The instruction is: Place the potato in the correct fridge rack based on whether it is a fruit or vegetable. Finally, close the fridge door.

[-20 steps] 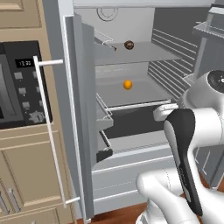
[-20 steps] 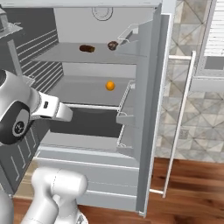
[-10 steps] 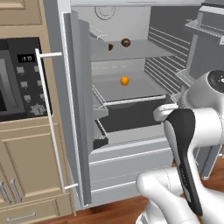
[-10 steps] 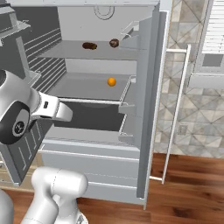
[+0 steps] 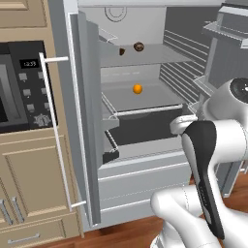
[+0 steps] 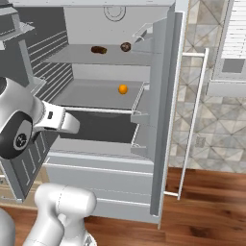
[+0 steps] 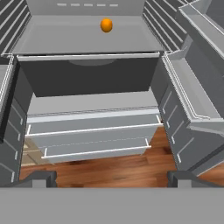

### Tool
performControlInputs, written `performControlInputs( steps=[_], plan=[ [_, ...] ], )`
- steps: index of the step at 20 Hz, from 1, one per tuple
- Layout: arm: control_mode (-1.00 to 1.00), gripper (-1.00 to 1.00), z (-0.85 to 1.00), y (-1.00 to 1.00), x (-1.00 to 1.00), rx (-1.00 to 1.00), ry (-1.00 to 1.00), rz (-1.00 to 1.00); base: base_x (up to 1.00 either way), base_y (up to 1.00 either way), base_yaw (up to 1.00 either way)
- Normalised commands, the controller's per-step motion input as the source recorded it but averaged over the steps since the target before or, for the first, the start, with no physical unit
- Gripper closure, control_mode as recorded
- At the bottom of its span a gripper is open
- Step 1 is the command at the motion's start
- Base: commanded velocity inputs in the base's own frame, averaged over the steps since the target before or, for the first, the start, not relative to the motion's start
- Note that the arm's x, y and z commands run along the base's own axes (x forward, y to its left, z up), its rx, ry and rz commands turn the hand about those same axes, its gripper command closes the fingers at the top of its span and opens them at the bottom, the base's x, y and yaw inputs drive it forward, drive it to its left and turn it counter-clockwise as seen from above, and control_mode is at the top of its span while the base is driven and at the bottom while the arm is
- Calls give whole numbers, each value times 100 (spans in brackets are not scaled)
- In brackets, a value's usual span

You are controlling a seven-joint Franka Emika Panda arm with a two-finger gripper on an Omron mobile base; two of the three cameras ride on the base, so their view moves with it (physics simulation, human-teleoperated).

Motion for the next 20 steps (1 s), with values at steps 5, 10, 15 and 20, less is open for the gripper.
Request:
performControlInputs(
  steps=[5, 10, 15, 20],
  plan=[
    [-100, -100, 0, 0, 0, 0, 0, 0, 0, 0, 0],
    [-100, -100, 0, 3, -12, 0, 0, 1, 0, 0, 0],
    [-100, -100, 2, 47, -58, -1, -11, 11, 0, 0, 0],
    [-100, -100, 16, 68, -90, -4, -21, 17, 0, 0, 0]
  ],
)
